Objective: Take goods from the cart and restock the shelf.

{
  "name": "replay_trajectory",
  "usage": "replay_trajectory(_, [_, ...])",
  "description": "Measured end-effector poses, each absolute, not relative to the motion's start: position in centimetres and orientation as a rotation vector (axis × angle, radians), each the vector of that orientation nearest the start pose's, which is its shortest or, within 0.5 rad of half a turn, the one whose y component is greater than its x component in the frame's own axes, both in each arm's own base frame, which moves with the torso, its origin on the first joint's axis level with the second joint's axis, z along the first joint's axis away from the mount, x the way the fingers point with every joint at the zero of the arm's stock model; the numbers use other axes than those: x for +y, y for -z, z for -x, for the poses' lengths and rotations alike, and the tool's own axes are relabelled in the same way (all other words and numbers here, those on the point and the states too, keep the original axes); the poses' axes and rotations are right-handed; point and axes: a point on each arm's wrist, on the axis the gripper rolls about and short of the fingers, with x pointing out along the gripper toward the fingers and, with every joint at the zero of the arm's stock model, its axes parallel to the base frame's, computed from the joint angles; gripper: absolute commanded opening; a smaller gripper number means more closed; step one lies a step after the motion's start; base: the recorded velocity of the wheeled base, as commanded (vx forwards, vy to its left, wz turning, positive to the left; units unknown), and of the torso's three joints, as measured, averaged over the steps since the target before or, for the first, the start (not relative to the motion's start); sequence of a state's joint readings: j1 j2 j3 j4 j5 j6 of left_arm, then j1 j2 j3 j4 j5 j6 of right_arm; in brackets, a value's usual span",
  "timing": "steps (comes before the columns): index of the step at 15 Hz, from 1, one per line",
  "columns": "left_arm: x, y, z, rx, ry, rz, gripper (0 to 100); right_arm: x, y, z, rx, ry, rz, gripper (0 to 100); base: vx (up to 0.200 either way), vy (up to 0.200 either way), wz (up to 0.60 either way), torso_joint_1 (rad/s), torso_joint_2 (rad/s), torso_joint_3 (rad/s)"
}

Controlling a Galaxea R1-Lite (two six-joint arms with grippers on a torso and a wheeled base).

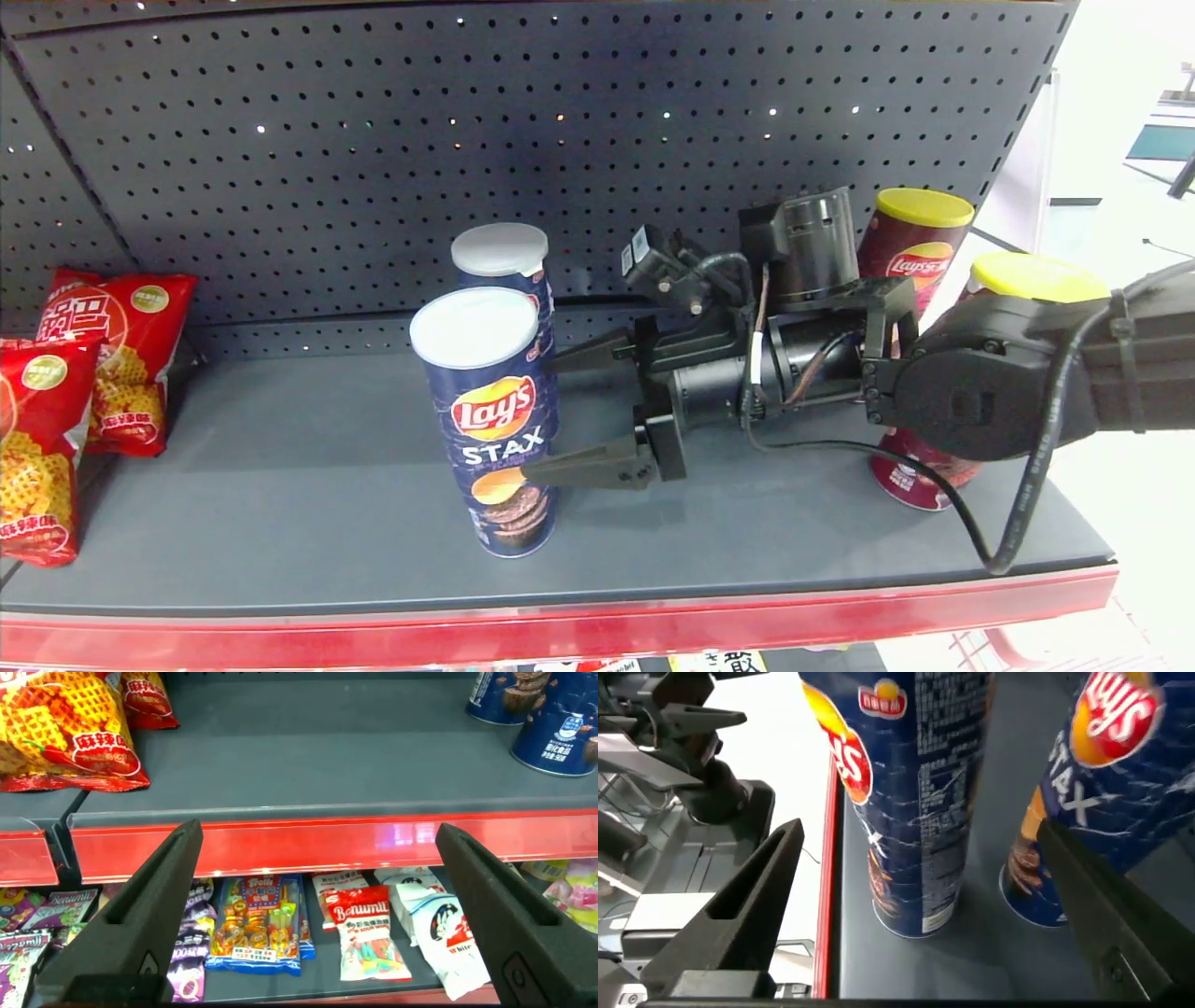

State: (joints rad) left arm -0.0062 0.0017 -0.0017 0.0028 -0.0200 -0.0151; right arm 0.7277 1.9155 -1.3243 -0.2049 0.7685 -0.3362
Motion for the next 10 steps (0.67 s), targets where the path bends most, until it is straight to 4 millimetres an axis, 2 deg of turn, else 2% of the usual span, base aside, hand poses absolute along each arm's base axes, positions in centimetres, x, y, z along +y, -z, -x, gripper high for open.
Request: replay_trajectory(10, [0.0,-7.6,2.3,0.003,0.025,0.015,100,27.3,-20.7,-26.0,0.200,-1.571,0.258,100,0.000,0.000,0.00,0.000,0.00,0.000])
